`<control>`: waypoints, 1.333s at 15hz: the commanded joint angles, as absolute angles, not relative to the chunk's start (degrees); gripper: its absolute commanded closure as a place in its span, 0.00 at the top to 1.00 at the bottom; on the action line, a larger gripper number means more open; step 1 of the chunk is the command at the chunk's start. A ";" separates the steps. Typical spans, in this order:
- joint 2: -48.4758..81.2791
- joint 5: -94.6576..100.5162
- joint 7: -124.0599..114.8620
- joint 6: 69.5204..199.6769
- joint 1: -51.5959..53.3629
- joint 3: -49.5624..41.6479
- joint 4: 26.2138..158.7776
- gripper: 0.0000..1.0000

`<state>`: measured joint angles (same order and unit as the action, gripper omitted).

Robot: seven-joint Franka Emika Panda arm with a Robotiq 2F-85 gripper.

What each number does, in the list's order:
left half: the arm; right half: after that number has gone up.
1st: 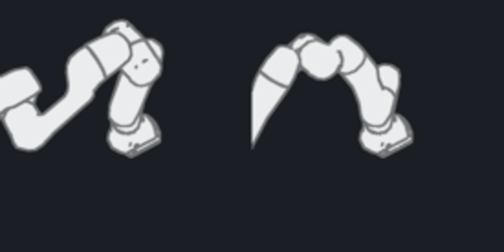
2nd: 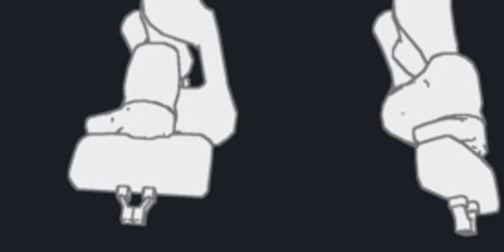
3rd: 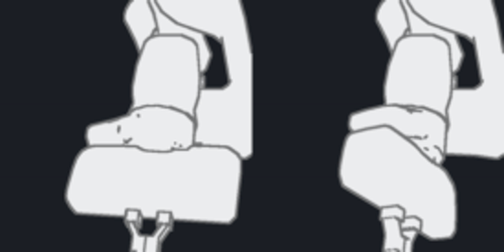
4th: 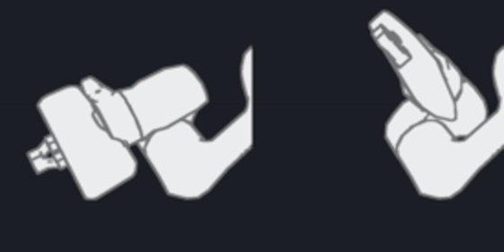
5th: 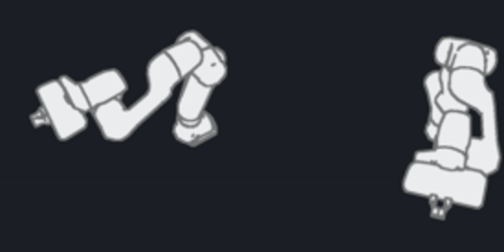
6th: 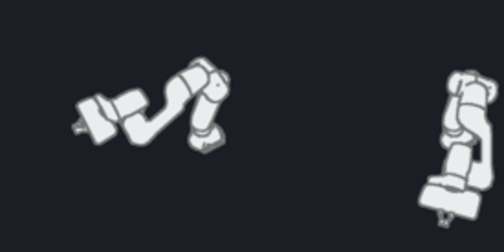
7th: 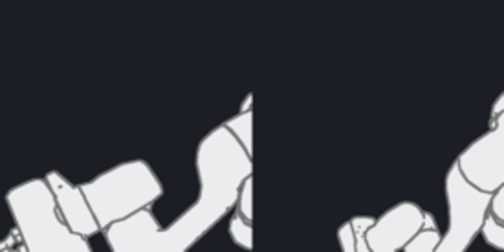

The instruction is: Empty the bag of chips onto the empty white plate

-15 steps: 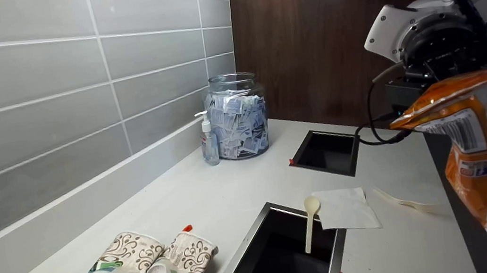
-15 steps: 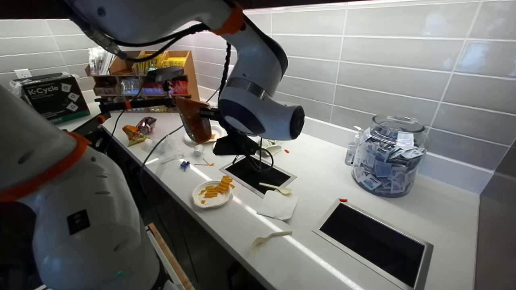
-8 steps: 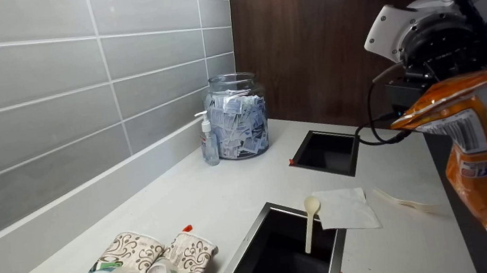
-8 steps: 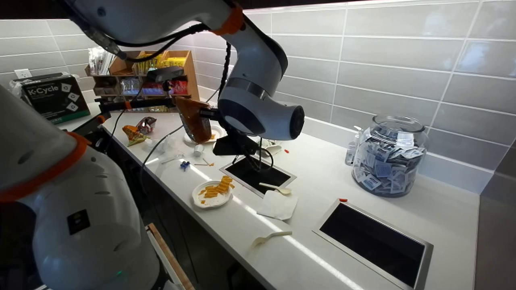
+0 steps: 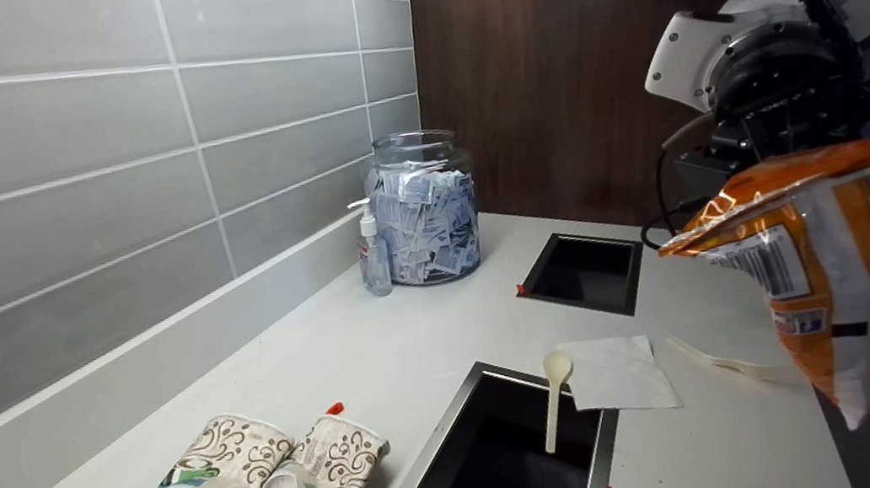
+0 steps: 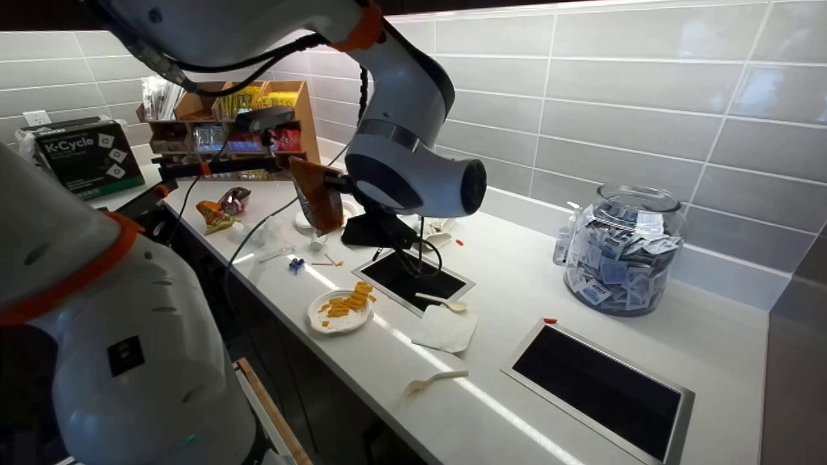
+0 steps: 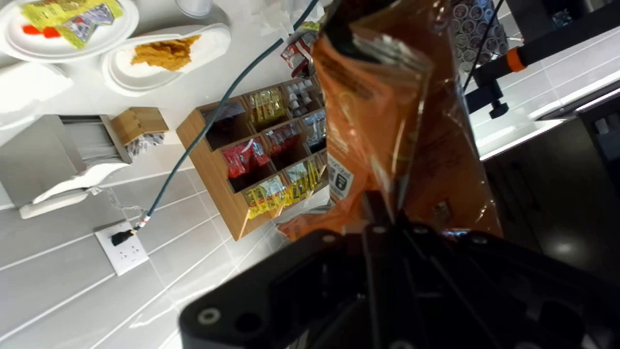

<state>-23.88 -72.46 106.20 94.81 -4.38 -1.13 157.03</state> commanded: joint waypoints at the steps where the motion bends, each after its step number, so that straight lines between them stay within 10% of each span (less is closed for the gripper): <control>1: -30.25 -71.94 95.63 102.13 -4.52 2.55 158.23 0.00; 20: -37.88 -23.57 39.41 130.18 -2.84 6.97 157.74 0.00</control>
